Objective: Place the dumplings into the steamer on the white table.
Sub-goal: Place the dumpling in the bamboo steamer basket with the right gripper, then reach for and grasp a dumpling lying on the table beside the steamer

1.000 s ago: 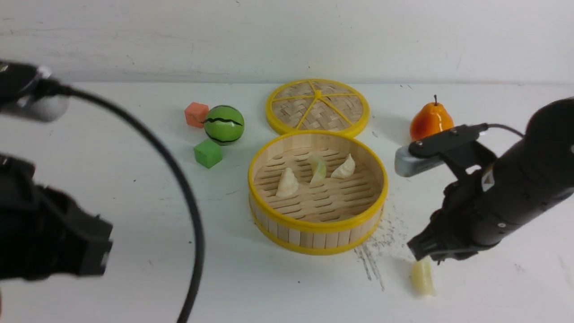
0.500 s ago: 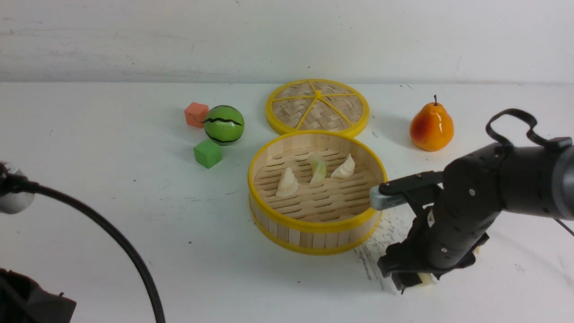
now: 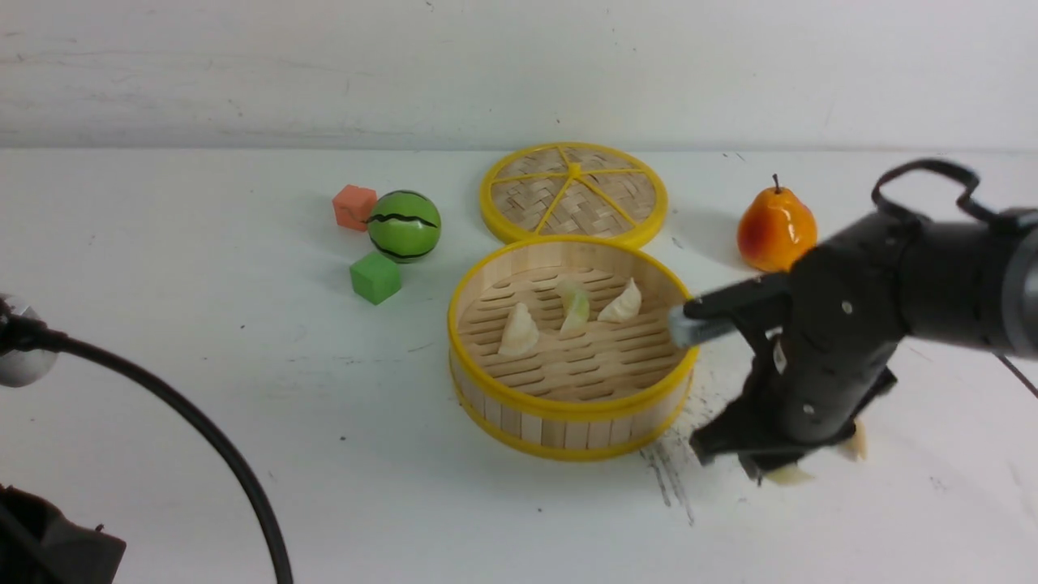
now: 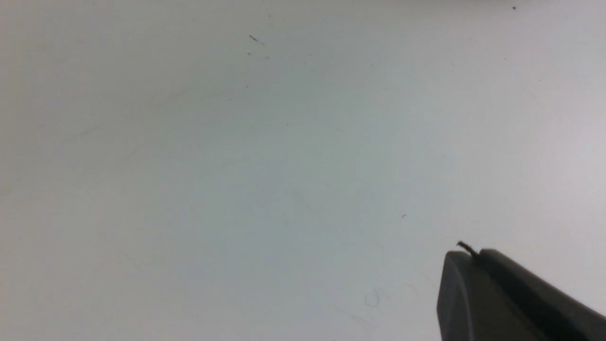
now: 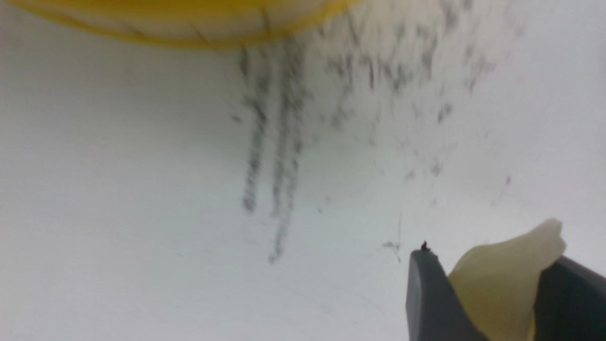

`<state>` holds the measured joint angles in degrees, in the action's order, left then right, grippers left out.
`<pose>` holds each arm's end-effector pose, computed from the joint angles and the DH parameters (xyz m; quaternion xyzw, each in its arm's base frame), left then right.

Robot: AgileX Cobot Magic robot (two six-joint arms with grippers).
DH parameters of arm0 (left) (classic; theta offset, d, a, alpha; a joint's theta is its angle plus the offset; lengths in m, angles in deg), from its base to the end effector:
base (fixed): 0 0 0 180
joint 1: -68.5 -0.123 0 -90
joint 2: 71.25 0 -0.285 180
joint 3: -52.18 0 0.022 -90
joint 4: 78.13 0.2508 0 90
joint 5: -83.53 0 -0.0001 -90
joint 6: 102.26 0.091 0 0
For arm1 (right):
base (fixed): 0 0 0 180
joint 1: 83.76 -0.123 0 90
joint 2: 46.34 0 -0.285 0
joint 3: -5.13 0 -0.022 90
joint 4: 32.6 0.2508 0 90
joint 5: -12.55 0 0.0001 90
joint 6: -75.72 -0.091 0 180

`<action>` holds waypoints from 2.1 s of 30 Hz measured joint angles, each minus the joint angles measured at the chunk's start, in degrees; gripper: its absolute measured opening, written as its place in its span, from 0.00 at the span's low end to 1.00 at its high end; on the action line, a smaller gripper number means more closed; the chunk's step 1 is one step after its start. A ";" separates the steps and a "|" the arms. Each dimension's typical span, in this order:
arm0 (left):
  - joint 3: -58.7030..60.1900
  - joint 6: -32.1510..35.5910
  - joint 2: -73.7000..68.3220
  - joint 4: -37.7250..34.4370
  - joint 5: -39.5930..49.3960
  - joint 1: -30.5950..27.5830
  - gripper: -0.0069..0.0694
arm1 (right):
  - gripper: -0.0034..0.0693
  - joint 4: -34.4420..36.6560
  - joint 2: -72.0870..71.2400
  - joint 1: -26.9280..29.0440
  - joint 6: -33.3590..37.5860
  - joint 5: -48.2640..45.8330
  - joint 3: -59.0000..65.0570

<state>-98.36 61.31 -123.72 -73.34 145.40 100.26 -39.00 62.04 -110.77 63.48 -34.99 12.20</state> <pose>0.1100 -0.0602 0.3328 0.1339 0.9402 -0.0892 0.3002 0.3174 0.1534 0.2189 -0.1578 0.9753 0.0060 0.1546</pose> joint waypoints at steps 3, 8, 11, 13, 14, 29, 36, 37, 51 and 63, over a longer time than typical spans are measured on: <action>0.00 0.05 0.00 0.68 -0.05 0.00 0.07 | 0.39 0.00 -0.67 -3.49 0.18 -3.08 -9.10; 0.00 0.05 0.00 1.89 -0.63 0.00 0.07 | 0.39 0.58 2.64 -7.36 0.39 -3.66 -21.45; 0.00 0.05 0.00 1.89 -0.82 0.00 0.07 | 0.39 2.01 6.31 -7.87 0.39 -3.78 -26.17; 0.00 0.05 0.00 1.89 -0.76 0.00 0.08 | 0.39 3.31 10.92 -7.88 0.32 -3.73 -28.99; 0.00 0.05 0.00 1.89 -0.69 0.00 0.08 | 0.39 3.34 11.26 -7.88 0.26 -3.64 -29.10; 0.00 0.05 0.00 1.89 1.09 0.00 0.09 | 0.59 2.95 22.60 -7.92 -5.04 -0.75 -30.68; 0.00 0.11 0.00 1.89 1.09 0.00 0.10 | 0.67 -1.32 14.67 -7.92 1.56 -14.21 -34.28; 0.00 0.11 0.00 1.89 1.09 0.00 0.10 | 0.67 -3.15 12.65 -7.84 2.20 -16.52 -34.34; 0.00 0.06 0.00 1.75 1.09 0.00 0.11 | 0.67 7.56 3.61 14.02 12.24 -15.05 -16.91; 0.00 0.06 0.00 1.71 1.09 0.00 0.12 | 0.67 8.73 11.13 18.36 19.75 -5.39 -11.04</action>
<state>-98.36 61.36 -123.72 -71.63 146.48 100.26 -30.28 73.17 -92.41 83.23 -40.38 1.16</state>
